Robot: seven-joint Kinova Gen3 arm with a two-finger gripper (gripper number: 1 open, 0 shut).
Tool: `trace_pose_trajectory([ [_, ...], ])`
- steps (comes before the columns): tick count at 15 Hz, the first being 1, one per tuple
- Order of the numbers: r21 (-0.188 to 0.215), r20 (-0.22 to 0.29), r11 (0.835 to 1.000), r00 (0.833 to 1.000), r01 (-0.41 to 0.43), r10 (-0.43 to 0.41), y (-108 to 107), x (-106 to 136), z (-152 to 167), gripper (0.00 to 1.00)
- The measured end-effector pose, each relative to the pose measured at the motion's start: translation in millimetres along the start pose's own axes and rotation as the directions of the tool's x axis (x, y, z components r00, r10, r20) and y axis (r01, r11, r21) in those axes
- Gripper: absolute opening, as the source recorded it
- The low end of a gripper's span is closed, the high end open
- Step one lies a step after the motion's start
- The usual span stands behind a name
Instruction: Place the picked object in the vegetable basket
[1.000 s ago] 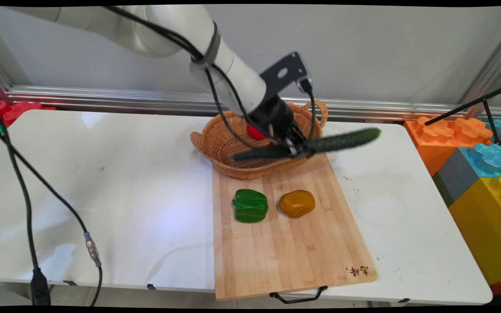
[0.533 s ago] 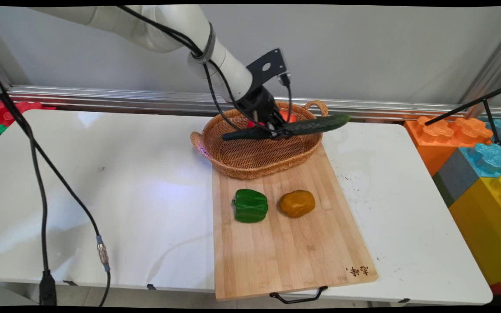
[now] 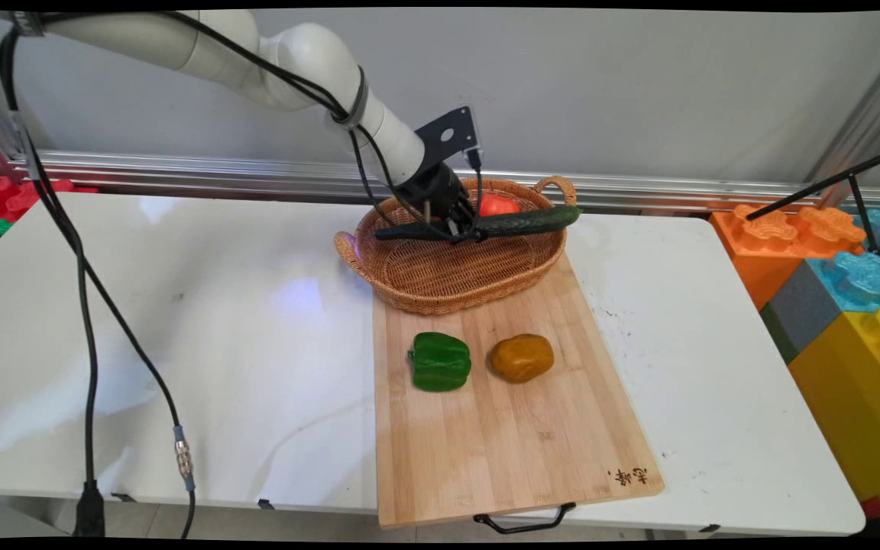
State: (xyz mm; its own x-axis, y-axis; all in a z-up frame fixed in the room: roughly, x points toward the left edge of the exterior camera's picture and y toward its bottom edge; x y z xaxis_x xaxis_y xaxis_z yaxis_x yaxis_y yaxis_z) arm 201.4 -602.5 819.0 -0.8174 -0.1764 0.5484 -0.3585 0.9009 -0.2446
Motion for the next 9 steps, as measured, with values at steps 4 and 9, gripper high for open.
trace_pose_trajectory([
  [4, 0.008, 0.014, 1.000, 1.000, -0.018, 0.018, -8.1, -15.1, 8.5, 1.00],
  [9, 0.012, 0.011, 1.000, 1.000, -0.007, 0.007, -9.5, -20.5, 8.0, 1.00],
])
